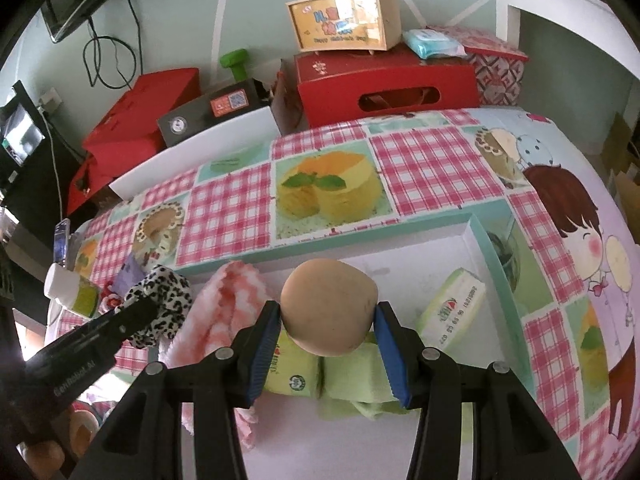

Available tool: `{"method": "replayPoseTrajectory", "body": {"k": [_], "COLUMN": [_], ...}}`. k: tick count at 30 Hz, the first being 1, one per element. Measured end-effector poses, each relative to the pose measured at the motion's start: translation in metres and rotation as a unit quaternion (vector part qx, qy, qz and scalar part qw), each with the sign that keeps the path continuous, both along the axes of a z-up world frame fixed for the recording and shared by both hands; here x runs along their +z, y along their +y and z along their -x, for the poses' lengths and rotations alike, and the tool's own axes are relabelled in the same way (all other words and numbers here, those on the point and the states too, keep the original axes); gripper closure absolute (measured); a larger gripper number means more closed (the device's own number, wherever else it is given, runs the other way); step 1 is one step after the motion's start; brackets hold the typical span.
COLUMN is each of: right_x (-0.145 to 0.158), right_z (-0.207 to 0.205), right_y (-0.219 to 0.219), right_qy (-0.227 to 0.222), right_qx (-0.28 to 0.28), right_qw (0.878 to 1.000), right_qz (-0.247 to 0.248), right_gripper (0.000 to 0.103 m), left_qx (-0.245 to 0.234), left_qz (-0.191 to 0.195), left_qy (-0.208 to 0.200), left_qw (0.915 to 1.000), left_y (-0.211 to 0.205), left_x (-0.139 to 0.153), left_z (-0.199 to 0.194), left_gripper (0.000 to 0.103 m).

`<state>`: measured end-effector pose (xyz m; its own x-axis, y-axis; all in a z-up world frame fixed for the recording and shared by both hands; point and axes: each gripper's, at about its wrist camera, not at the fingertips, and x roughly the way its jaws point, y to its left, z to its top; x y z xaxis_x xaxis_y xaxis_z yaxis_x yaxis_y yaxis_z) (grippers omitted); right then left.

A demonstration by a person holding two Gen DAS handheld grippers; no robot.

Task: Organize soft objects
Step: 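Carry the scrunchie with left tool while right tool carries sponge over the tray, then open the left tool over the tray while right tool releases the sponge inside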

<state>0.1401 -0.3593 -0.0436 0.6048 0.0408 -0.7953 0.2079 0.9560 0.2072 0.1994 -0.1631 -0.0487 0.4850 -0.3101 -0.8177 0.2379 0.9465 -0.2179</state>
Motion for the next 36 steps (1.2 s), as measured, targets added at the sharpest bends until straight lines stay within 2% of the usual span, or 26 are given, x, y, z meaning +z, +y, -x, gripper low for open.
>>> {"method": "replayPoseTrajectory", "body": {"k": [9, 18, 22, 26, 33, 36], "right_x": [-0.008, -0.013, -0.013, -0.013, -0.009, -0.008], "right_z": [-0.001, -0.001, -0.001, -0.002, -0.002, -0.002], "right_y": [-0.012, -0.019, -0.018, -0.016, -0.012, -0.009], "right_qy": [0.016, 0.028, 0.03, 0.033, 0.035, 0.035], "right_qx": [-0.016, -0.029, -0.03, -0.03, -0.025, -0.021], "right_qw": [1.0, 0.999, 0.999, 0.999, 0.999, 0.998], "right_qz": [0.004, 0.007, 0.013, 0.019, 0.031, 0.038], "right_gripper": [0.052, 0.052, 0.051, 0.05, 0.047, 0.046], "left_qx": [-0.039, -0.046, -0.047, -0.049, -0.047, -0.046], "left_qz": [-0.005, -0.008, -0.006, -0.003, -0.017, -0.016], "left_qy": [0.012, 0.02, 0.022, 0.025, 0.021, 0.014], "left_qw": [0.9991, 0.9987, 0.9986, 0.9985, 0.9985, 0.9987], "left_y": [-0.026, -0.029, -0.029, -0.028, -0.026, -0.023], "left_x": [-0.008, -0.011, -0.007, -0.004, 0.006, 0.013], "left_z": [0.006, 0.006, 0.005, 0.007, 0.01, 0.011], "left_gripper": [0.072, 0.072, 0.057, 0.047, 0.045, 0.041]}}
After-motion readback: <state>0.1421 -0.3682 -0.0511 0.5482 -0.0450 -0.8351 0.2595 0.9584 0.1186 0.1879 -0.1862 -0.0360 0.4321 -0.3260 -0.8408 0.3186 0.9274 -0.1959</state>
